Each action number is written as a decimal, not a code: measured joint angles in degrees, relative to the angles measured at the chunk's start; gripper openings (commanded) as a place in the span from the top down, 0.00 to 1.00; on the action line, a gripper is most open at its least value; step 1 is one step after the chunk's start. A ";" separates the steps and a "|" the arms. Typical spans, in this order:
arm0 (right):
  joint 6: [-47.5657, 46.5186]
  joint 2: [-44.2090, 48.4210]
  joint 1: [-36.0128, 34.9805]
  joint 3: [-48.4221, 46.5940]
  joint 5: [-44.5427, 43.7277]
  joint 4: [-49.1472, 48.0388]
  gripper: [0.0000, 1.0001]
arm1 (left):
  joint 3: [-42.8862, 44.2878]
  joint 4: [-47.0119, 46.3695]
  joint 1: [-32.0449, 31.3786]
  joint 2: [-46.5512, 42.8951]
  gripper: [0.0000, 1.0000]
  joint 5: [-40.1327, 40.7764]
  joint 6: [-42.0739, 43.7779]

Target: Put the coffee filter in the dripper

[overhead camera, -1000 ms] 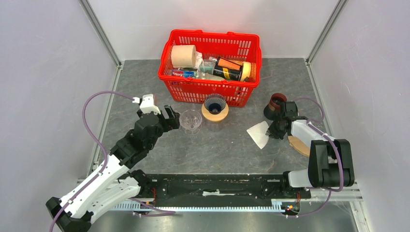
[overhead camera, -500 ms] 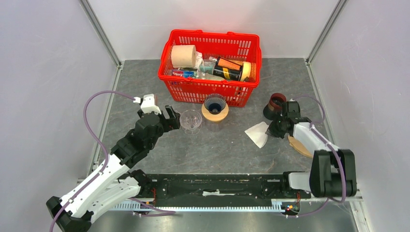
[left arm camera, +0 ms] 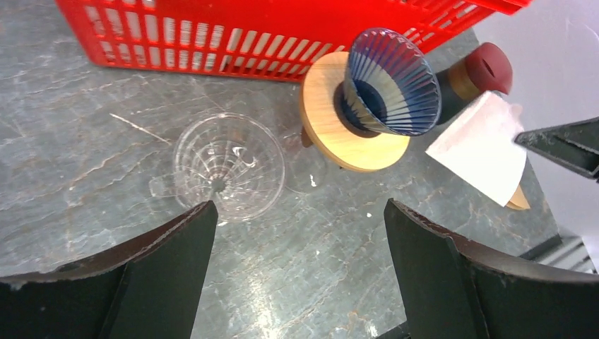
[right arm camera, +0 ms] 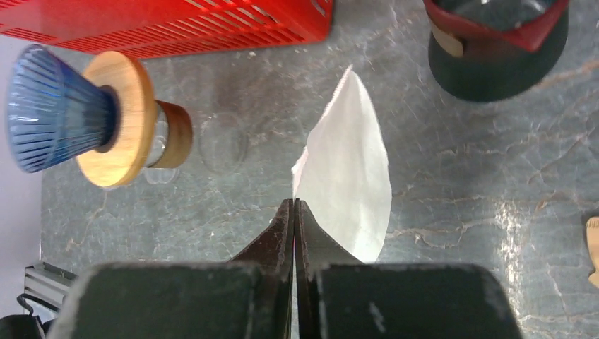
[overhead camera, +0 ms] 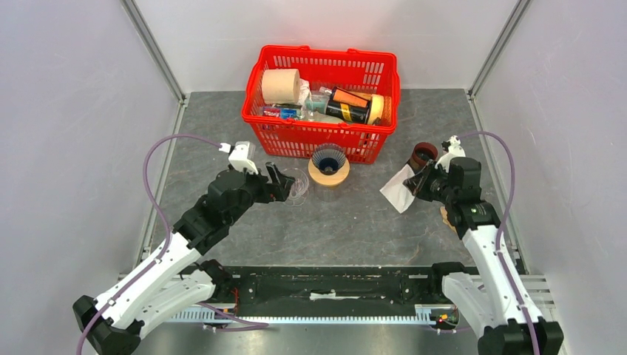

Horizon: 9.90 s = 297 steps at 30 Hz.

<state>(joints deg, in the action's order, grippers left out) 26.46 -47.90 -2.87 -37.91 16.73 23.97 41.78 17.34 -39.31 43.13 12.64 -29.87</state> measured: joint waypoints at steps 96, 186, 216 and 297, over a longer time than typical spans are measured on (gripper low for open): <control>7.34 -33.97 -59.56 -0.02 -35.82 -7.50 0.76 | -5.79 11.69 -0.04 -7.32 0.00 -6.78 -8.07; -37.73 -4.46 -48.59 5.97 4.17 -32.89 0.68 | -9.51 -33.77 -0.59 12.81 0.98 -42.69 -29.90; 4.98 2.47 -48.35 -13.05 -30.93 -3.41 0.03 | 10.86 -11.23 -12.70 17.81 0.98 -18.51 -6.10; 17.88 0.11 -46.71 -8.48 -40.63 4.35 0.95 | 19.52 -11.08 -17.07 24.24 0.98 -10.16 1.99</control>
<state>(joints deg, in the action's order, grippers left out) 44.34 -47.79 -49.58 -46.39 -23.90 28.32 61.30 6.26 -56.38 67.37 2.48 -27.88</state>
